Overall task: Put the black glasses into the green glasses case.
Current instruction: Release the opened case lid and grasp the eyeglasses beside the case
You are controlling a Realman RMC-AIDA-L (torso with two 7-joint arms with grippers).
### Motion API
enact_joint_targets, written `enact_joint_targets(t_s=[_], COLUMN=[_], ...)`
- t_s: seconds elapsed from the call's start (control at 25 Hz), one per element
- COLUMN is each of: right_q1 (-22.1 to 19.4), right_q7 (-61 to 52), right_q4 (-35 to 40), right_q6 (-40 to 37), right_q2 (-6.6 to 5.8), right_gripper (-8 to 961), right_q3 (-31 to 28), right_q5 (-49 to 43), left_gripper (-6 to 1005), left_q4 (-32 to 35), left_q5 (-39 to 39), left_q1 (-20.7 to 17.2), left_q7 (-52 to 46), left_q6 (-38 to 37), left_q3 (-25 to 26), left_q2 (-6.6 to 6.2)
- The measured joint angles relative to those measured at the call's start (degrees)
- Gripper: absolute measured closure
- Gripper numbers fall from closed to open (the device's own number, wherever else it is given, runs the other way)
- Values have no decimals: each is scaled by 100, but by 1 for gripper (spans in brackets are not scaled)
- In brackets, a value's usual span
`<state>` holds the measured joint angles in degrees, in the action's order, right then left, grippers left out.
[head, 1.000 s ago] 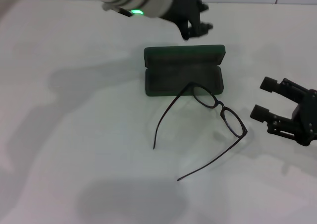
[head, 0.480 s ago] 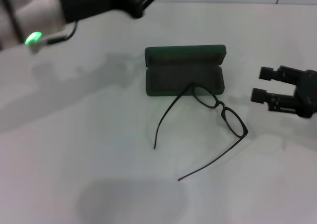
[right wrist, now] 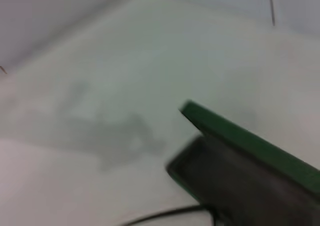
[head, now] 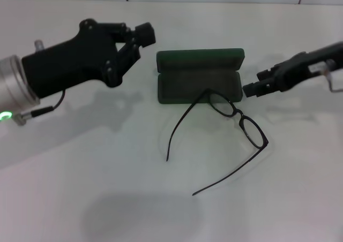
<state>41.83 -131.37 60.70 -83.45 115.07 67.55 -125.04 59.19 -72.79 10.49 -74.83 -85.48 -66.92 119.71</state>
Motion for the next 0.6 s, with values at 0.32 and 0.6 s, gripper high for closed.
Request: enact_joint_targets(t_s=[0.32, 0.6], right_q1=[1361, 2133], right_q7=[-1081, -1160], right_q4=[-874, -2028], right_q6=[-273, 44], right_q2=[67, 99], right_gripper=[359, 413], right_q3=[411, 781], right_q5=[-1283, -1327], left_gripper=[968, 967], left_q4=[-1021, -1588], left_q5=[21, 12], left_q1=[259, 260], left_q7=[814, 1313], left_q6=[-495, -992], left_q3=[98, 187], left_q2=[-8, -87])
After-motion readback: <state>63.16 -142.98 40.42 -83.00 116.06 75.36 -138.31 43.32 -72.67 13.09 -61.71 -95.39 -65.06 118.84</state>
